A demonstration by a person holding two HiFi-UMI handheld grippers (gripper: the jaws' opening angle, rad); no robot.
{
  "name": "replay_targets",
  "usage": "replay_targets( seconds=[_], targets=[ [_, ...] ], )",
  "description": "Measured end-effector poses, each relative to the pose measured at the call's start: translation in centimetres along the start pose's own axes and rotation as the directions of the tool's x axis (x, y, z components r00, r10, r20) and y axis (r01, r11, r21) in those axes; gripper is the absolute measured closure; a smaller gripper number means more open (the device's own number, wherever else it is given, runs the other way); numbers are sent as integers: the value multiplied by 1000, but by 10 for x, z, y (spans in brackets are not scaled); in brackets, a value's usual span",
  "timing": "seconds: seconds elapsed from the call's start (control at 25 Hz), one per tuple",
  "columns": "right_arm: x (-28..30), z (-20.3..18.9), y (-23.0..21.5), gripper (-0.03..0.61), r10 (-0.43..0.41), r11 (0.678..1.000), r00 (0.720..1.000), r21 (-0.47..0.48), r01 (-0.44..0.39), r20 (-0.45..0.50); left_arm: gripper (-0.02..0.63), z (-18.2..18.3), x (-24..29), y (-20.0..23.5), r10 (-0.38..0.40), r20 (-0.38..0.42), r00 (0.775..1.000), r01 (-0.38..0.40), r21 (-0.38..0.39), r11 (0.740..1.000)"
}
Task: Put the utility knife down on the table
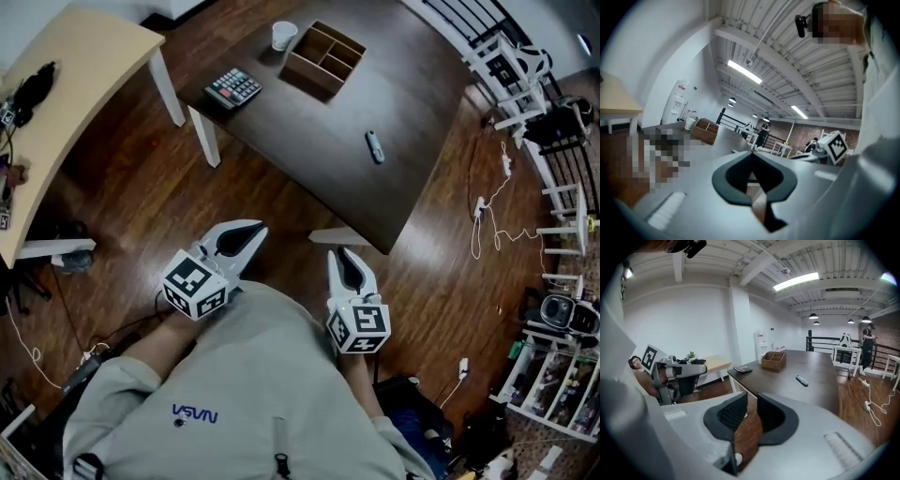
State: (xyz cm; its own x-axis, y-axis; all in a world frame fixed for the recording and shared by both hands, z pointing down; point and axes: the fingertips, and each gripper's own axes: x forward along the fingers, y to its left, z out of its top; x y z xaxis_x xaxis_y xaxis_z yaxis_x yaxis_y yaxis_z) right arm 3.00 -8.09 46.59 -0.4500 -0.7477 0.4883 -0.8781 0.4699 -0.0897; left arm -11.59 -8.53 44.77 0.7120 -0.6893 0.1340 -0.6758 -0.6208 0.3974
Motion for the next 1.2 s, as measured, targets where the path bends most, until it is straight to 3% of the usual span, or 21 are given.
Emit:
replay_targets(
  seconds=[0.28,0.52,0.84,1.2],
  targets=[
    [-85,-43,-15,511,-10,999,999,39,8,45,611,-6,10,-97,-56,42,998,54,50,997],
    [-158,-66,-27,511,-16,999,995,43,12,101,612,-56,7,-186,-103,-59,993,110,115,987],
    [-169,-89,-11,511,33,999,993,21,-36,117,612,-100,-22,-213,-90,-160,983,109,116,987],
    [-192,-84,-15,511,34,998,987,-56,-26,158,612,-101,-19,-229,-55,-88,995,68,150,986]
  ],
)
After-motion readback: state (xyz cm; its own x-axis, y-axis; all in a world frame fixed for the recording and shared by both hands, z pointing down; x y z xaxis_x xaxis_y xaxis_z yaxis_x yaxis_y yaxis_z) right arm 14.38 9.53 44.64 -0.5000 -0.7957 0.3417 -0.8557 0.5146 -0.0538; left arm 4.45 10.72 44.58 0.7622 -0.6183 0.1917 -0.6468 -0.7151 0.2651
